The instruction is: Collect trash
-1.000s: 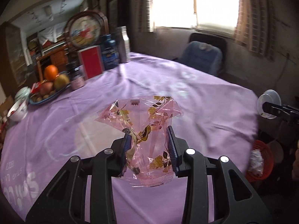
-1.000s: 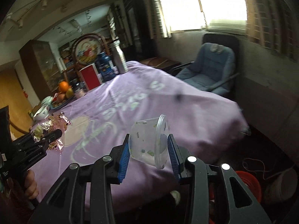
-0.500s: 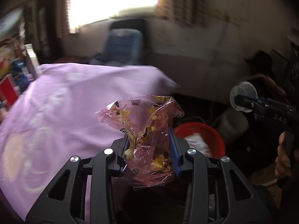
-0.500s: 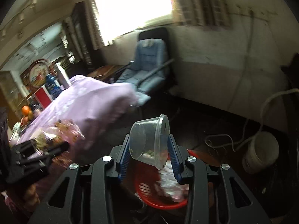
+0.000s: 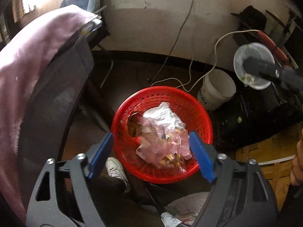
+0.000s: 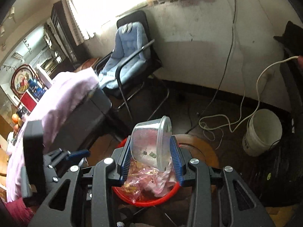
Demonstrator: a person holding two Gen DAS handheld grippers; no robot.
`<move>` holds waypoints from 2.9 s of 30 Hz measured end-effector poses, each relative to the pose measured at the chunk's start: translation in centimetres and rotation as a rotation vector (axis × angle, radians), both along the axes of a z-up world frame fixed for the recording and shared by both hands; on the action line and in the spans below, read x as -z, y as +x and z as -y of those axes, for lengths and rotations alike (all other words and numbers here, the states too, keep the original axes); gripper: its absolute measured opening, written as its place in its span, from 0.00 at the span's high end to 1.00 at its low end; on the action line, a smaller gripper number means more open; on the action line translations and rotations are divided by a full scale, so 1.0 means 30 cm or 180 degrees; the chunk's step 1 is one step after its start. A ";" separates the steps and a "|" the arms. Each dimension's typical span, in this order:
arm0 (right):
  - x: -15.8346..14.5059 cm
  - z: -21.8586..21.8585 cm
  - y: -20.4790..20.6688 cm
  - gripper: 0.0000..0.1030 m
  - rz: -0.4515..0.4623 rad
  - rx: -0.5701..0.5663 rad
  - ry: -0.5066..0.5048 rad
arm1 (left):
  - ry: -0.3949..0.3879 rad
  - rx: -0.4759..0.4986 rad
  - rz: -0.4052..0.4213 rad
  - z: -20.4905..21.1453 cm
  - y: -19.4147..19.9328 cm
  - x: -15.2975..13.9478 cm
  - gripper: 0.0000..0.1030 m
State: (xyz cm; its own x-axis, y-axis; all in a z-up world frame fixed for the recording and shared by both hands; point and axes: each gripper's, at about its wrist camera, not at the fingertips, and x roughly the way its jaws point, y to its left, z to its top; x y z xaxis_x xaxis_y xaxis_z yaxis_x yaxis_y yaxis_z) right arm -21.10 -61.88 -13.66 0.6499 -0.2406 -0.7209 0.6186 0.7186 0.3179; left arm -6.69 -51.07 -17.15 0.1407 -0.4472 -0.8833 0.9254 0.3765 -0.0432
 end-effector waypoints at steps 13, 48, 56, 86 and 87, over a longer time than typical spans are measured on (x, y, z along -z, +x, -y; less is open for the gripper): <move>0.160 -0.061 0.125 0.34 -0.0366 -0.0248 0.0129 | -0.0049 -0.0307 0.0322 -0.056 0.044 -0.045 0.10; -0.270 -0.361 -0.015 0.33 -0.0374 0.0459 -0.0532 | -0.0679 -0.0134 0.0563 -0.346 -0.035 -0.276 0.08; -0.307 -0.481 -0.133 0.20 -0.0309 0.0712 -0.0662 | -0.0788 -0.0075 0.0700 -0.401 -0.100 -0.336 0.07; 0.058 -0.477 -0.178 0.08 -0.0905 0.0885 -0.0216 | -0.0225 -0.0201 0.0698 -0.357 -0.151 -0.159 0.07; 0.060 -0.475 -0.178 0.08 -0.0904 0.0884 -0.0206 | -0.0220 -0.0199 0.0696 -0.357 -0.151 -0.156 0.07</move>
